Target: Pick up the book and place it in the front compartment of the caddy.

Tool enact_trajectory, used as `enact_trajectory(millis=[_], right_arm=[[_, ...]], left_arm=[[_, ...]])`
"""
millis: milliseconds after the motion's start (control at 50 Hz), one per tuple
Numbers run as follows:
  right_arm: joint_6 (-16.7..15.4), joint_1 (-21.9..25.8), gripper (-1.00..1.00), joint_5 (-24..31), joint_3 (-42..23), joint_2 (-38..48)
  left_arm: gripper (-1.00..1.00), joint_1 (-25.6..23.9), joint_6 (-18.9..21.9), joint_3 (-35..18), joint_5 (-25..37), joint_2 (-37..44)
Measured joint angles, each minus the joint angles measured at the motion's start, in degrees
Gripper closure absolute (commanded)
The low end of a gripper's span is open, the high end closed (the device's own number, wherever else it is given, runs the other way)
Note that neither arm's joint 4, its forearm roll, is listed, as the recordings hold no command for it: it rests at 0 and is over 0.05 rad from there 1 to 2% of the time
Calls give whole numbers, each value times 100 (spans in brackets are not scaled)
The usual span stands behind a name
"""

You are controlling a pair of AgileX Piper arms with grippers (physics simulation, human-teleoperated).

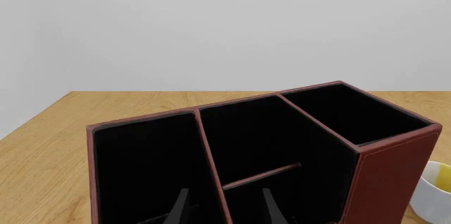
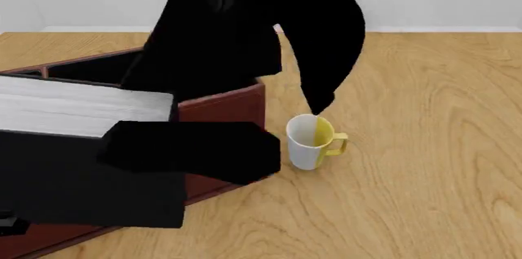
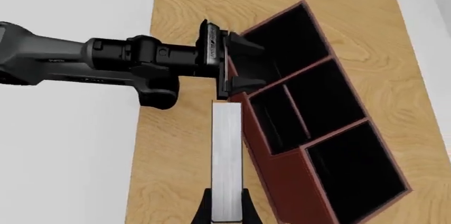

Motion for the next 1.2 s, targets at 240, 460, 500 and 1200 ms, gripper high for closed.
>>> enact_trajectory(millis=[240,460,500,1200], right_arm=[[-126,293,100,664,-1776,206],[-850,373,100,952,-2805,443],[-1017,397,100,979,-2943,476],[-3151,72,100,1072,-3499,1364]], left_arm=[[-100,0,0,0,0,0],[-100,0,0,0,0,0],[-100,0,0,0,0,0],[-100,0,0,0,0,0]])
